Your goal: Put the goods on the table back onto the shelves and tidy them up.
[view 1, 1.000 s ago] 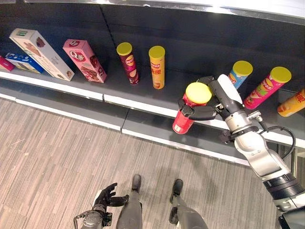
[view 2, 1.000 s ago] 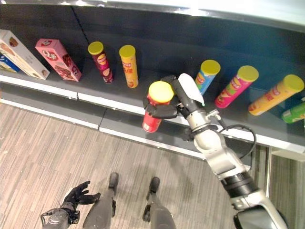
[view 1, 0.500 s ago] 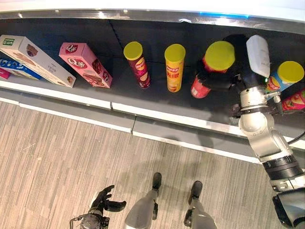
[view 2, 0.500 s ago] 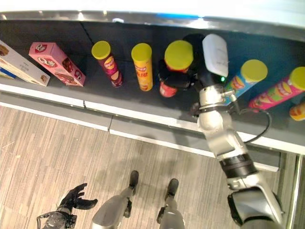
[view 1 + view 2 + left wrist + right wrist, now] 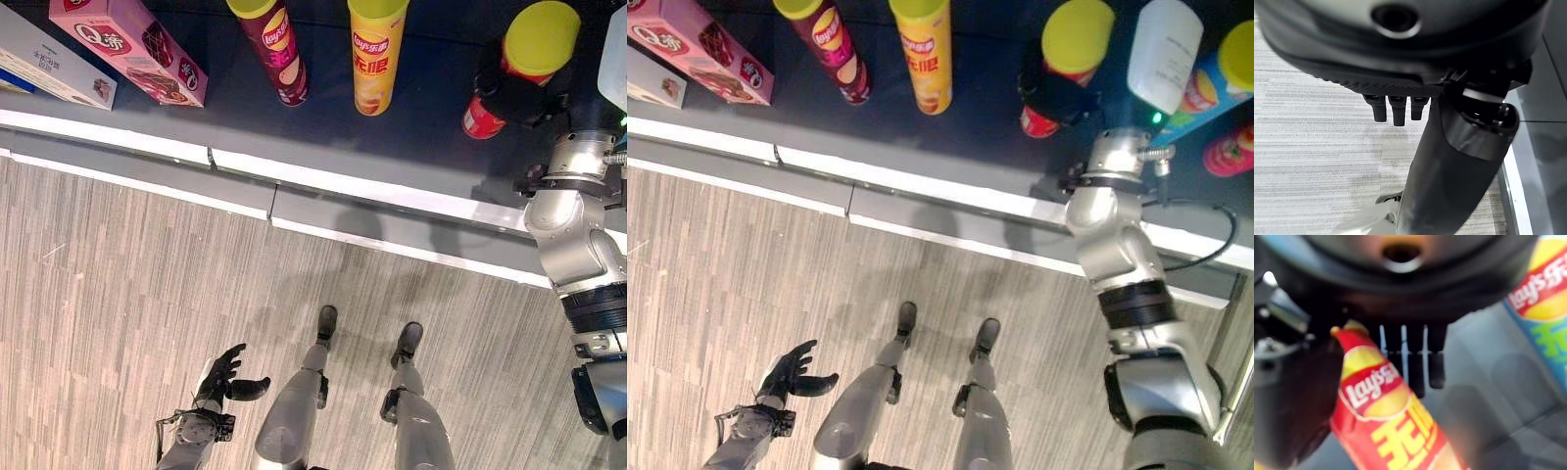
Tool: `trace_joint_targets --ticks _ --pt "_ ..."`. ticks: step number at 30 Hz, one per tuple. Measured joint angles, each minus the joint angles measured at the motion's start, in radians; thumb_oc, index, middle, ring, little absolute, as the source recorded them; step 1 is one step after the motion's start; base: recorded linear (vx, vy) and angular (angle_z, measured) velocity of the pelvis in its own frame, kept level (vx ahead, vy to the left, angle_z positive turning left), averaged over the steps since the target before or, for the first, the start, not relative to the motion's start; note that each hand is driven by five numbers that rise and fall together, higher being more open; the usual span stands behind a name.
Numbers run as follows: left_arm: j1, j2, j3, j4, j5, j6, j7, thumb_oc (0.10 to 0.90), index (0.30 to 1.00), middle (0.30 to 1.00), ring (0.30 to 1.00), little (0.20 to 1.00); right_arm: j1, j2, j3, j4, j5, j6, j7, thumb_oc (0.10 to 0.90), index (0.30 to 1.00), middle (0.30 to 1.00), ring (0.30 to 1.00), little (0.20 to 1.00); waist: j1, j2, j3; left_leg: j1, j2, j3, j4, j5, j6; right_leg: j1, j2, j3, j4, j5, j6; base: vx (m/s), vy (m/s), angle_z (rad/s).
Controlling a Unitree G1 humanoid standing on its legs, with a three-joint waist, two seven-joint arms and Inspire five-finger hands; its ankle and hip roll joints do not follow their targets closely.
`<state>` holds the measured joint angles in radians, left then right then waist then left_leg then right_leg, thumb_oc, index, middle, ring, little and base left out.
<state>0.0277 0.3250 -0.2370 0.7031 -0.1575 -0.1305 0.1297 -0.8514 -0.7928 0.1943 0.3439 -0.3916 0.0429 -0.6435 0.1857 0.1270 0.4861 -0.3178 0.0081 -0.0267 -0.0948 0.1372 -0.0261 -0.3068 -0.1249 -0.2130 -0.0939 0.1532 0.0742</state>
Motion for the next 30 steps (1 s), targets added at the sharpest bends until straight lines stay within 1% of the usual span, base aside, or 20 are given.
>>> trace_joint_targets --ticks 5,12,25,26,27,30 --pt "-0.001 0.0 0.0 -0.001 -0.001 0.0 0.013 0.8 0.9 0.9 0.9 0.9 0.001 0.0 0.004 0.0 0.004 0.001 -0.007 0.4 0.3 0.3 0.3 0.3 -0.002 0.0 0.0 0.002 -0.001 -0.003 0.0 0.0 0.0 0.003 0.0 -0.001 0.0 0.0 0.0 0.0 0.002 0.01" --pt "-0.001 0.0 0.001 -0.005 -0.003 -0.002 0.014 0.8 0.9 0.9 0.9 0.9 0.035 0.029 0.003 -0.002 0.053 0.003 -0.011 0.4 0.3 0.3 0.3 0.3 -0.004 0.0 0.0 0.02 0.0 -0.007 0.0 0.003 -0.001 0.021 0.0 -0.004 0.0 0.0 0.0 0.0 -0.006 0.01" --pt "-0.001 0.0 0.0 -0.004 -0.002 0.0 0.014 0.8 0.9 0.9 0.9 0.9 0.038 0.03 0.006 -0.002 0.068 0.003 0.008 0.4 0.3 0.3 0.3 0.3 -0.005 0.0 0.0 0.02 0.0 -0.009 0.0 0.01 -0.002 0.022 0.0 -0.005 0.0 0.006 -0.003 0.0 -0.001 0.0" --pt "-0.001 0.0 0.0 -0.004 -0.002 0.0 0.014 0.8 0.9 0.9 0.9 0.9 0.038 0.03 0.006 -0.002 0.074 0.003 0.008 0.502 0.453 0.453 0.453 0.453 -0.005 0.0 0.0 0.02 0.0 -0.009 0.0 0.01 -0.002 0.022 0.0 -0.005 0.0 0.006 -0.003 0.0 0.0 0.0" --pt "-0.001 0.0 0.0 -0.004 -0.002 0.0 0.014 0.8 0.9 0.9 0.9 0.9 0.038 0.03 0.007 -0.002 0.079 0.003 0.008 0.8 0.9 0.9 0.9 0.9 -0.005 0.0 0.0 0.02 0.0 -0.009 0.0 0.01 -0.002 0.023 0.0 -0.005 0.0 0.006 -0.003 0.0 0.0 0.0" --pt "-0.001 0.0 0.0 -0.003 -0.002 0.0 0.014 0.8 0.9 0.9 0.9 0.9 0.038 0.03 0.012 -0.002 0.097 -0.005 0.008 0.8 0.9 0.9 0.9 0.9 -0.005 -0.001 -0.001 0.022 0.0 -0.011 0.0 0.011 -0.002 0.026 0.0 -0.006 0.0 0.006 -0.003 0.0 0.0 0.0"
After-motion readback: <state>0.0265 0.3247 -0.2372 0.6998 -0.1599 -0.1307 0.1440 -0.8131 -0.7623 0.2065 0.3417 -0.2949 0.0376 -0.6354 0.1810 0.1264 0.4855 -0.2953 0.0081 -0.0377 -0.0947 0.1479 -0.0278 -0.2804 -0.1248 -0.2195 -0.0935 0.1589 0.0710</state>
